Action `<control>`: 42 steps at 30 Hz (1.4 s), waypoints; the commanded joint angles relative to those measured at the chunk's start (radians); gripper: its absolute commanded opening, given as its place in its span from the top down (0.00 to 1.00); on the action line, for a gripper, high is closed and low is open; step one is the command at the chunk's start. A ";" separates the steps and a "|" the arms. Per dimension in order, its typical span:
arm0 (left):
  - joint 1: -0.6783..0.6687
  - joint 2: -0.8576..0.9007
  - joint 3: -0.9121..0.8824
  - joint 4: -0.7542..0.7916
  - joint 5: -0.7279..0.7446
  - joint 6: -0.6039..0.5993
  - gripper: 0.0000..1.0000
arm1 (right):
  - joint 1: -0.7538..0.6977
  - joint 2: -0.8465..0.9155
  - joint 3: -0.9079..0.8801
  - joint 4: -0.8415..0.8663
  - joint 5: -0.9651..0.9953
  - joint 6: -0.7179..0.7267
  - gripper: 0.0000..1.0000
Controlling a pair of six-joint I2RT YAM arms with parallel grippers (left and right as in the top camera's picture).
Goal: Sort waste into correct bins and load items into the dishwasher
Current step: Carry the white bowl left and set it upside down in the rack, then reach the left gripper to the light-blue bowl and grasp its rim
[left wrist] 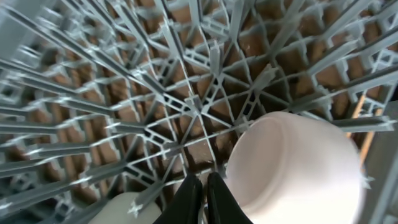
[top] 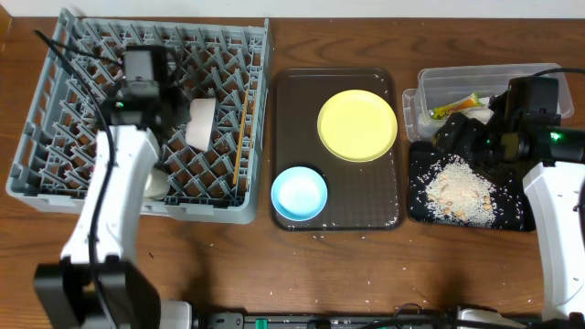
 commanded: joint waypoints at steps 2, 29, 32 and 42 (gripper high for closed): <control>0.051 0.101 0.001 0.009 0.206 0.071 0.92 | -0.005 0.007 0.003 -0.002 -0.008 -0.014 0.01; -0.111 0.061 0.002 -0.040 0.550 0.145 0.87 | -0.005 0.007 0.003 -0.002 -0.008 -0.014 0.01; -0.137 -0.026 0.002 -0.050 0.555 0.121 0.83 | -0.005 0.007 0.003 -0.002 -0.008 -0.014 0.01; -0.433 -0.139 -0.006 -0.229 0.290 -0.018 0.92 | -0.005 0.007 0.003 -0.002 -0.008 -0.014 0.01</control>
